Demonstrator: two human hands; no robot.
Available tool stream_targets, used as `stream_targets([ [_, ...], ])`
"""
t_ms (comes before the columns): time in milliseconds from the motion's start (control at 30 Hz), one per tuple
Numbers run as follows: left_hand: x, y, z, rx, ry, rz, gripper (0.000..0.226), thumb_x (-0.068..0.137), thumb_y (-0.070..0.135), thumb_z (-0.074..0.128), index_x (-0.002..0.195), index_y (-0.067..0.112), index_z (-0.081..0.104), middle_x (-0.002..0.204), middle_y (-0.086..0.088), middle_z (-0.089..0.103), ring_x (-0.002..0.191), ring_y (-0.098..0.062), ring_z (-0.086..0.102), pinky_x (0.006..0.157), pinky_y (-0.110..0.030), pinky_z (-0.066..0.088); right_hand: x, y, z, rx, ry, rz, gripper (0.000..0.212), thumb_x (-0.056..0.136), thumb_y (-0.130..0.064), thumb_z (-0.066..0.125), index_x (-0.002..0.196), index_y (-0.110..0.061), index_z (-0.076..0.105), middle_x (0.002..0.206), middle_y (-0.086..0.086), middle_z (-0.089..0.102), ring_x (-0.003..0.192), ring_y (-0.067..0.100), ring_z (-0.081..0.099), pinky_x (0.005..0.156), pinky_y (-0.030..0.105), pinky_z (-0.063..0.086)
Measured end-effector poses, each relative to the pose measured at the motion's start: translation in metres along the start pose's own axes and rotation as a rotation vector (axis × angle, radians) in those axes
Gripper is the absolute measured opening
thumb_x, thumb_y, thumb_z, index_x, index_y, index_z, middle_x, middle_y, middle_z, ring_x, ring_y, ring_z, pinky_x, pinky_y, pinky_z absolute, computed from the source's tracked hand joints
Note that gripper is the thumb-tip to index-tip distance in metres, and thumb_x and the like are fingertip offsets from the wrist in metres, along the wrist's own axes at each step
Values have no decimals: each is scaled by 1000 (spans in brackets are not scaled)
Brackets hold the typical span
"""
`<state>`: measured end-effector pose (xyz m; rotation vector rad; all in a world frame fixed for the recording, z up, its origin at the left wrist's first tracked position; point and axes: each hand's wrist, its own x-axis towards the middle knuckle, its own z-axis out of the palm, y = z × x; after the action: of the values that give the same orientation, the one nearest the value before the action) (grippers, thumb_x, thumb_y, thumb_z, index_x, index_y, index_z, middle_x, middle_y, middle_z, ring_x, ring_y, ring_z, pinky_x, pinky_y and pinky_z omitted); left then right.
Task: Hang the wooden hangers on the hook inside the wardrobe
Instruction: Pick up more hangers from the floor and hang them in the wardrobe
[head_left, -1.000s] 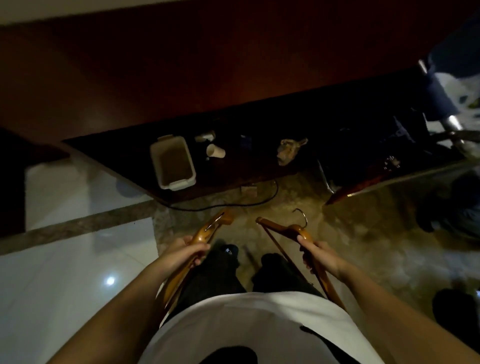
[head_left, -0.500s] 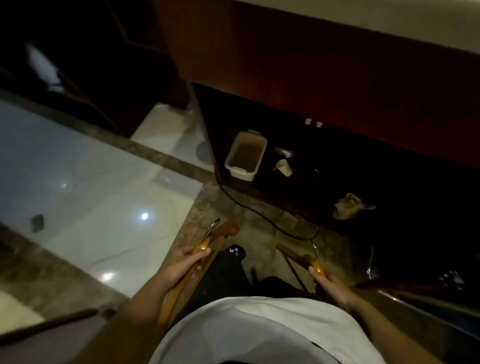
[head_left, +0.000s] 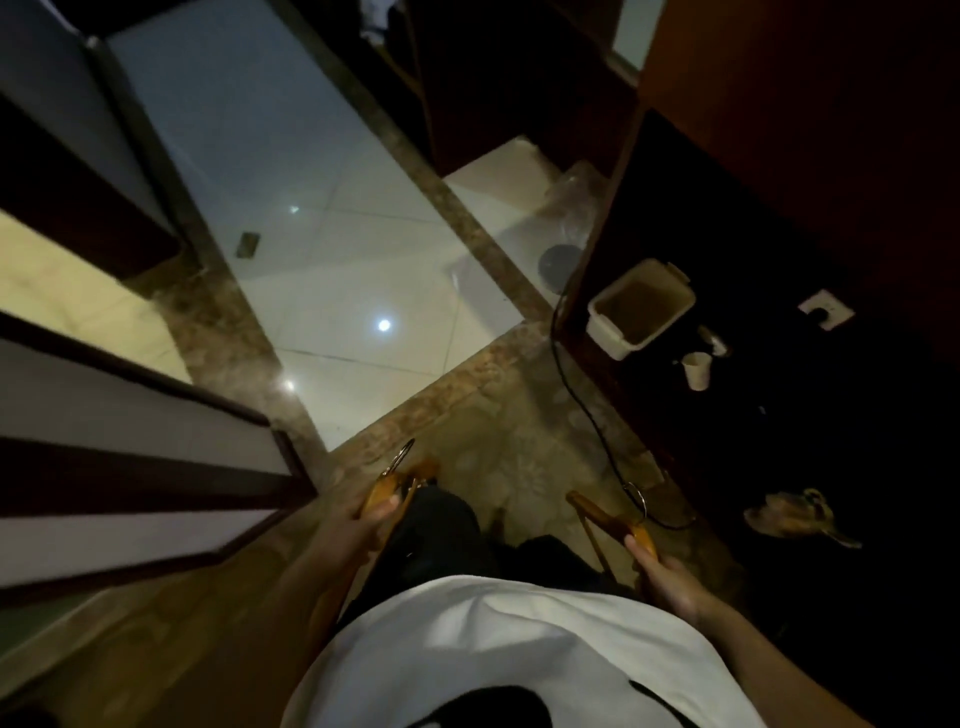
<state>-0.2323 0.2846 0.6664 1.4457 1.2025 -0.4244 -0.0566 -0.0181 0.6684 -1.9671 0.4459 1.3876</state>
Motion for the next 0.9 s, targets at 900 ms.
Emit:
stream_targets([
  [900,71,-23,-194,-304,105,-186,70,76,49,66,127,5,49,111,-10,60,83,-12,56,66,-21,46,69,-325,208,-484,-203,-301,31,91,-46,46,93,-16,55,87,6,55,82,22,54,77,36,45],
])
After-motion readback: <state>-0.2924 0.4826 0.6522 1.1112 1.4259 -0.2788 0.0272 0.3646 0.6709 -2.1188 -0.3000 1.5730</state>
